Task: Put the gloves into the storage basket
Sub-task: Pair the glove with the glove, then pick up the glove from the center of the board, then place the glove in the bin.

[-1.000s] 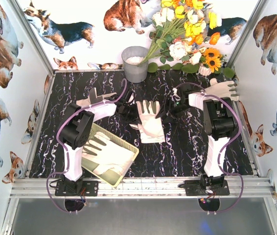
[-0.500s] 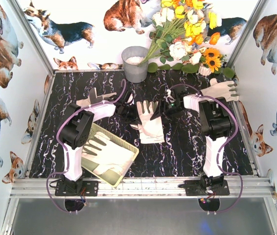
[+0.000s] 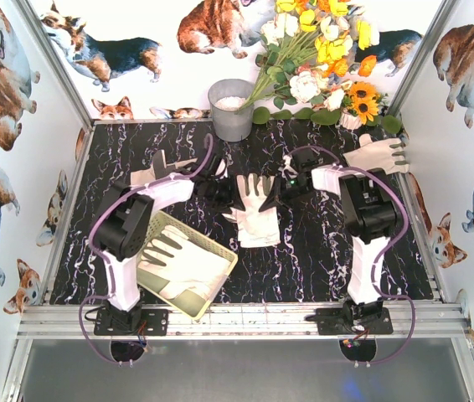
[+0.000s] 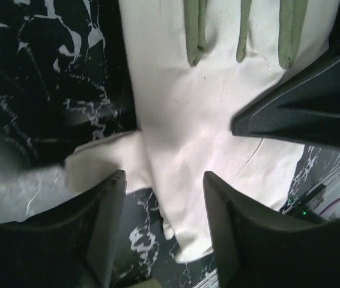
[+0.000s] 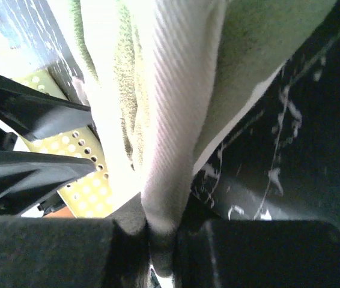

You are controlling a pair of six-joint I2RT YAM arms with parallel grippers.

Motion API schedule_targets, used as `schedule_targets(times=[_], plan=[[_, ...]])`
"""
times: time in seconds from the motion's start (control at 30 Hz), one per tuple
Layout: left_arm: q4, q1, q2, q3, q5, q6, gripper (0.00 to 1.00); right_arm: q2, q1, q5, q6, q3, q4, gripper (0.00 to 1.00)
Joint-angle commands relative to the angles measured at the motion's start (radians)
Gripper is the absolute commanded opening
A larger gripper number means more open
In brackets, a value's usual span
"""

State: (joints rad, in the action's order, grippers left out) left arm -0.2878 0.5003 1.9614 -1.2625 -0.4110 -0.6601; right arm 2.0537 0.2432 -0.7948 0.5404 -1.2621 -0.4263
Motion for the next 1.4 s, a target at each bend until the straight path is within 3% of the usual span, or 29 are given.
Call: schedule_targets(times=[0.0,0.13,0.33,0.6,0.8,0.97,1.37], plan=[[-0.050,-0.027,-0.136,0.021,0.054,0.029,0.54,-0.150,-0.013,0.024,-0.046,0.021,-0.029,0.00],[-0.069,-0.069,-0.252,0.047,0.045,0.061,0.67,-0.255,-0.030,0.029,-0.097,0.019,-0.120,0.00],[-0.119,-0.135,-0.386,0.034,-0.036,0.148,0.76,-0.412,-0.036,-0.024,-0.130,-0.025,-0.240,0.00],[-0.030,-0.193,-0.449,-0.019,-0.351,0.129,0.86,-0.595,-0.035,-0.229,-0.033,-0.099,-0.230,0.00],[0.206,-0.181,-0.460,-0.008,-0.564,-0.042,0.88,-0.642,-0.017,-0.332,0.083,-0.139,-0.144,0.00],[0.257,-0.142,-0.453,-0.025,-0.673,-0.105,0.88,-0.645,0.010,-0.364,0.190,-0.148,-0.015,0.00],[0.421,-0.166,-0.558,0.083,-0.679,-0.264,0.77,-0.635,0.010,-0.324,0.153,-0.157,-0.042,0.00]])
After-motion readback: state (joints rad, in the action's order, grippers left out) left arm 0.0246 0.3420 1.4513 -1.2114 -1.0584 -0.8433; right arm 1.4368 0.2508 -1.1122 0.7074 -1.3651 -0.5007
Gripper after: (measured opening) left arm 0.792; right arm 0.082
